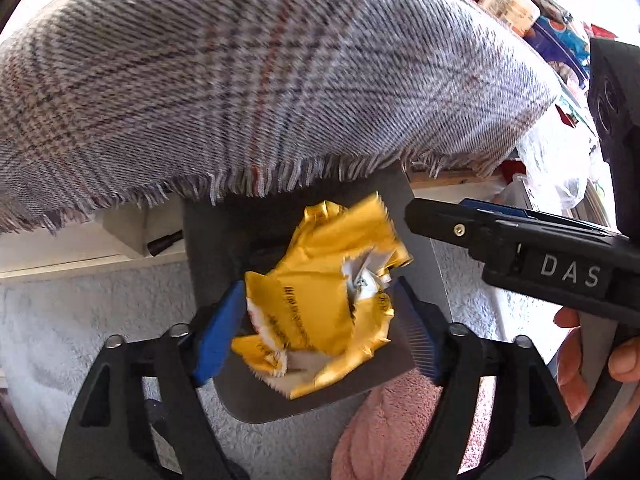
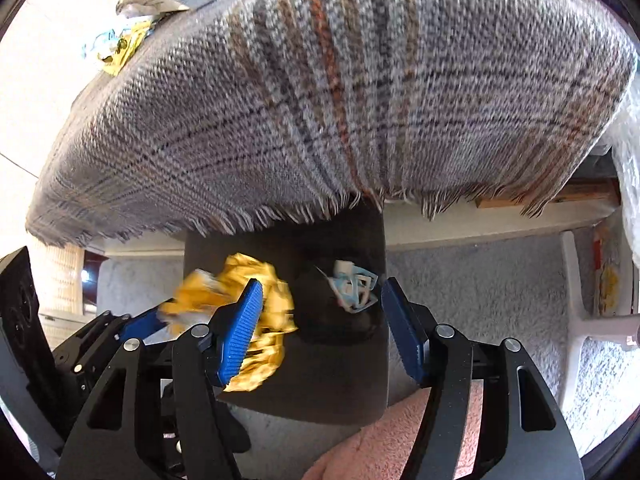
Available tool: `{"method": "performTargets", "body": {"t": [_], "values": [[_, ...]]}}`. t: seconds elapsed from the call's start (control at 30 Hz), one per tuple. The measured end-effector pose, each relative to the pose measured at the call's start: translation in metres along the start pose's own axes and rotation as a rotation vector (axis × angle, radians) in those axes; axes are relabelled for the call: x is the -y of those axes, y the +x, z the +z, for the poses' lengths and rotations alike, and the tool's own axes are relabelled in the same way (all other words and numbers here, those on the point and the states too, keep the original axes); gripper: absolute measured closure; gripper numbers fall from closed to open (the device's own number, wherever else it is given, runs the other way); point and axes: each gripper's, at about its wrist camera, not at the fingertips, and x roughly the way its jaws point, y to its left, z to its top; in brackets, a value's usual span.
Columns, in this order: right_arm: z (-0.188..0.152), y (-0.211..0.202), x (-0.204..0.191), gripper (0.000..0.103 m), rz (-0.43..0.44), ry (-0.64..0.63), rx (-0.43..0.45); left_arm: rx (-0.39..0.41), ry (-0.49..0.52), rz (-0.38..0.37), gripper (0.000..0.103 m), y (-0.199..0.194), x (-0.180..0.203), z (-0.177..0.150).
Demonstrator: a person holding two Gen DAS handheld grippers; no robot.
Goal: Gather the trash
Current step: 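Lower the yellow wrapper into the bin and open the left tool, then grasp the small yellow candy wrapper with the left tool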
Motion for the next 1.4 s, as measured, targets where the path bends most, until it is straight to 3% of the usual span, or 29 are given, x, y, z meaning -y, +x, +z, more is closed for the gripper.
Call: {"method": "performTargets", "body": {"t": [0.03,0.07,0.23,0.37,0.63,0.87,1.27,1.4], "values": [[0.001,-0.003,0.0,0.038,-0.01,-0.001,0.005,0.014,-0.004,0.008,0.012,-0.005,-0.002,0.0],[0.001,-0.006,-0.001,0.034,-0.02,-0.006,0.015,0.029,-0.004,0.016,0.008,-0.01,-0.002,0.0],[0.002,-0.041,0.002,0.012,-0.071,-0.004,0.098,0.064,0.002,0.038,0.008,-0.038,-0.01,-0.006],[0.0,-0.075,0.001,0.005,-0.07,-0.012,0.166,0.088,-0.007,0.05,0.008,-0.063,-0.015,-0.012],[-0.004,-0.136,-0.002,0.004,-0.054,-0.021,0.271,0.183,-0.039,0.079,0.008,-0.126,-0.024,-0.012],[0.015,-0.156,-0.012,0.004,-0.063,-0.056,0.329,0.231,-0.047,0.125,0.008,-0.163,-0.035,0.009],[0.078,-0.124,-0.043,0.004,-0.061,-0.112,0.314,0.251,-0.038,0.161,0.008,-0.16,-0.061,0.083],[0.095,-0.102,-0.048,0.012,-0.041,-0.113,0.292,0.241,-0.036,0.148,0.008,-0.148,-0.064,0.104]]}}
